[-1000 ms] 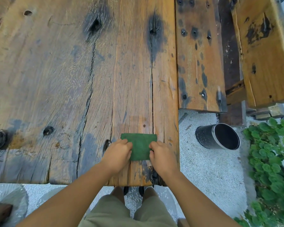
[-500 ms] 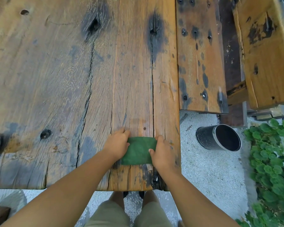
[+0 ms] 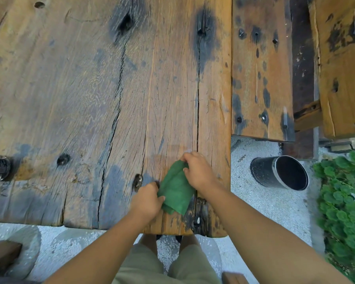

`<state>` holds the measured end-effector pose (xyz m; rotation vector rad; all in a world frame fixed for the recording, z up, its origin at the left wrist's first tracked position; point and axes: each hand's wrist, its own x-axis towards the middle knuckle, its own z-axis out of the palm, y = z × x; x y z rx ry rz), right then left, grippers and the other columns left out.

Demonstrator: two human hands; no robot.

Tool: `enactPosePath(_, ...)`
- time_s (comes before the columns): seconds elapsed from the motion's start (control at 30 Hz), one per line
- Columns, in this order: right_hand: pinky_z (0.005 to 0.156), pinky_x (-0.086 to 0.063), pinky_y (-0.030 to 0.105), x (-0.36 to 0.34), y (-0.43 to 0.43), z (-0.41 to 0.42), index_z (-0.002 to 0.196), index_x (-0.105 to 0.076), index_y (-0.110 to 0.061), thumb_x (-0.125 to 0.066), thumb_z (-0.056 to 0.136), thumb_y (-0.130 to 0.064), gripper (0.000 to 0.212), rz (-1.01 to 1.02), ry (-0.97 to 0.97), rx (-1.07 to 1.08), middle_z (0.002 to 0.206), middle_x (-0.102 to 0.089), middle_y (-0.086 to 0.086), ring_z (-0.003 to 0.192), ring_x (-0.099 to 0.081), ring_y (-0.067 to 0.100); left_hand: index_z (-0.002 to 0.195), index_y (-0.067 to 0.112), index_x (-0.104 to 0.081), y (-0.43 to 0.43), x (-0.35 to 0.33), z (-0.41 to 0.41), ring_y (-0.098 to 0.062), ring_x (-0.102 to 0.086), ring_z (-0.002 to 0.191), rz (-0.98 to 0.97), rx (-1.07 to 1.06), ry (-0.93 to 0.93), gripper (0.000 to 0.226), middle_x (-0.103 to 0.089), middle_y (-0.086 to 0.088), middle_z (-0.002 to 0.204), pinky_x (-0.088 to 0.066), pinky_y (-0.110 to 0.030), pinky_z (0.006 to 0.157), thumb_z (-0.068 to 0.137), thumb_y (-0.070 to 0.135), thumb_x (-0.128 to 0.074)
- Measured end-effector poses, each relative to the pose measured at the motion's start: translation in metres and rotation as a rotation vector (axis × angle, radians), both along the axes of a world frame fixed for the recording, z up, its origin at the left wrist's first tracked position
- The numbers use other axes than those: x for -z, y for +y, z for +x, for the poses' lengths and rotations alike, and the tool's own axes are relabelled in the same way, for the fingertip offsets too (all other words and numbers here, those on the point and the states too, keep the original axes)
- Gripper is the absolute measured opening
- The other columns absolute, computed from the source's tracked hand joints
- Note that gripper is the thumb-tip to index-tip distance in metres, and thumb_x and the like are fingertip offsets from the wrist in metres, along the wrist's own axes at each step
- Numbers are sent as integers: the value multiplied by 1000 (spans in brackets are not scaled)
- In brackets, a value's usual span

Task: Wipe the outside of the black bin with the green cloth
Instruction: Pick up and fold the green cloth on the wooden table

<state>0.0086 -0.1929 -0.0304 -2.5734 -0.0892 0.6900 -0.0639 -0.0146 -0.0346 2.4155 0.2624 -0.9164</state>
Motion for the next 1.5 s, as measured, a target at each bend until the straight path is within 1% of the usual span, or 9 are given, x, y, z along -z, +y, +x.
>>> enactPosePath(0.17,95,-48,40,4,13,14,113,-65,-10,-60,91,-2,24,10,-1,-177,119,-62,7,115,-55,28,68,22,-41,-12,5,-17,-26,-61,76,-73,-145,102,38,-51,5,67,-44,-33,62,85,27,-75)
enactPosePath(0.33,93,-43,36,7,18,23,113,-66,-12,-63,91,-6,23,3,-22,-273,120,-63,5,118,-53,26,71,22,-44,-17,9,-12,-28,-67,85,-90,-129,121,34,-65,-10,81,-44,-31,60,84,33,-74)
enactPosePath(0.43,98,-46,38,4,11,25,119,-63,-13,-67,91,-12,29,18,8,-266,122,-59,7,119,-52,27,77,19,-53,-9,6,-2,-26,-67,84,-72,-13,173,31,-64,-5,80,-50,-33,67,84,45,-70)
enactPosePath(0.53,97,-49,41,0,-4,27,123,-59,-16,-72,90,-22,36,-7,10,-200,122,-56,6,117,-53,27,79,21,-50,2,4,16,-22,-62,75,-52,-77,0,29,-58,3,73,-48,-33,63,85,40,-71)
enactPosePath(0.67,91,-47,36,0,-17,26,124,-57,-16,-75,88,-22,41,9,111,-160,124,-56,7,115,-56,28,108,20,-52,3,0,53,-14,-54,80,-175,-169,-146,36,-52,7,87,-43,-27,68,83,24,-77)
enactPosePath(0.87,81,-41,32,7,-13,14,146,-38,-2,-70,90,-16,66,-65,154,-216,130,-55,19,115,-58,35,121,8,-56,-7,3,84,-26,-60,105,-106,199,-90,42,-61,-10,115,-51,-38,91,82,9,-72)
enactPosePath(1.1,88,-53,44,6,-23,26,122,-61,-12,-66,90,-13,32,-33,103,-137,121,-56,10,110,-60,32,90,15,-49,-20,-7,117,-31,-57,100,-67,314,-87,24,-52,-13,112,-48,-38,86,79,-5,-57)
enactPosePath(1.37,85,-51,45,-5,-29,54,118,-55,-8,-61,92,-11,27,-50,1,-123,119,-59,14,108,-59,36,115,9,-60,-26,-5,140,-33,-60,101,-68,285,-299,33,-63,-13,113,-51,-41,84,84,1,-61)
enactPosePath(1.5,82,-52,44,-9,-30,39,123,-58,-13,-62,92,-14,32,4,-55,-110,115,-57,7,103,-60,31,105,9,-64,-23,-6,120,-28,-58,94,-133,161,-359,27,-57,-7,103,-46,-32,78,83,-5,-58)
